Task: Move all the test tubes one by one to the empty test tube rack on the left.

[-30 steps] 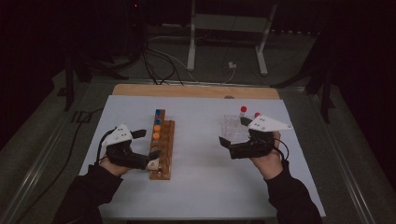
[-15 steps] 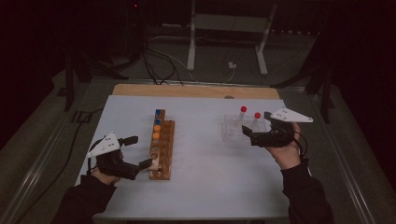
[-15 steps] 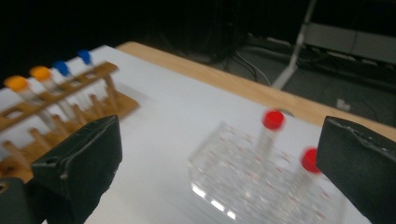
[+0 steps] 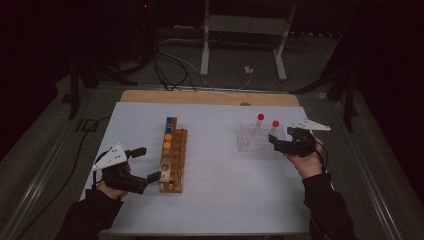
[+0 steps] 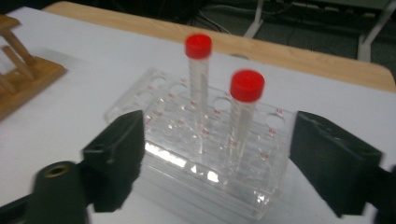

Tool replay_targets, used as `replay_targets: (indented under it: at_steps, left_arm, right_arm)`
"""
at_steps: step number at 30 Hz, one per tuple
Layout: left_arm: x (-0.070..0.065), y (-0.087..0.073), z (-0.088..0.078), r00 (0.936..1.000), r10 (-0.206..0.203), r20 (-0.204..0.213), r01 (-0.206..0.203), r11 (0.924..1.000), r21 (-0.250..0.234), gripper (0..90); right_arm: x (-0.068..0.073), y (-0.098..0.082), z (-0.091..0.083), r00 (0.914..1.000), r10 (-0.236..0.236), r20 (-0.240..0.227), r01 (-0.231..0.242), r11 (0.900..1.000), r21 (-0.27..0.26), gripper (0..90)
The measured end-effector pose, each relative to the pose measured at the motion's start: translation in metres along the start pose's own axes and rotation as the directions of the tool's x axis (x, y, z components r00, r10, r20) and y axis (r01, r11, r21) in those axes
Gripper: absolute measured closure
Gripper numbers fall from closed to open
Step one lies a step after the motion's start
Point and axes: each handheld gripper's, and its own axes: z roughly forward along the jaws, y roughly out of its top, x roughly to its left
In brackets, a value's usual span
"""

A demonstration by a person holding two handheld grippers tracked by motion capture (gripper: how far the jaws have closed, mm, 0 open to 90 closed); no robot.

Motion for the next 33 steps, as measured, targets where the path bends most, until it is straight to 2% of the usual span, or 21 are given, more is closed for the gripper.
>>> replay_targets:
  at_steps: [5, 9, 16, 25, 29, 33]
  left_arm:
    - [-0.001, -0.001, 0.001, 1.0000, 0.002, 0.000, -0.002, 1.0000, 0.003, 0.8]
    - [-0.001, -0.001, 0.001, 1.0000, 0.005, 0.005, -0.005, 1.0000, 0.008, 0.8]
    - [-0.001, -0.001, 0.002, 1.0000, 0.008, 0.003, -0.008, 0.9999, 0.011, 0.8]
    - [0.000, -0.001, 0.001, 1.0000, 0.008, 0.001, -0.008, 0.9999, 0.013, 0.8]
    - [0.000, -0.002, 0.002, 1.0000, 0.001, 0.009, -0.002, 0.9999, 0.015, 0.8]
    - [0.001, -0.001, 0.002, 1.0000, 0.000, 0.006, -0.001, 0.9999, 0.015, 0.8]
  right_arm:
    - [-0.006, -0.004, 0.012, 0.9999, 0.005, 0.012, -0.005, 0.999, 0.034, 39.2]
    - [-0.009, -0.003, 0.021, 0.9995, 0.004, 0.032, -0.006, 0.999, 0.051, 49.0]
    - [-0.011, -0.002, 0.036, 0.9989, 0.007, 0.046, -0.011, 0.996, 0.086, 60.7]
    - [-0.011, 0.000, 0.046, 0.9982, 0.007, 0.059, -0.012, 0.996, 0.093, 73.1]
    - [-0.012, 0.001, 0.046, 0.9981, 0.005, 0.062, -0.011, 0.995, 0.098, 74.3]
    - [-0.011, 0.007, 0.039, 0.9977, -0.002, 0.068, -0.004, 0.997, 0.079, 74.6]
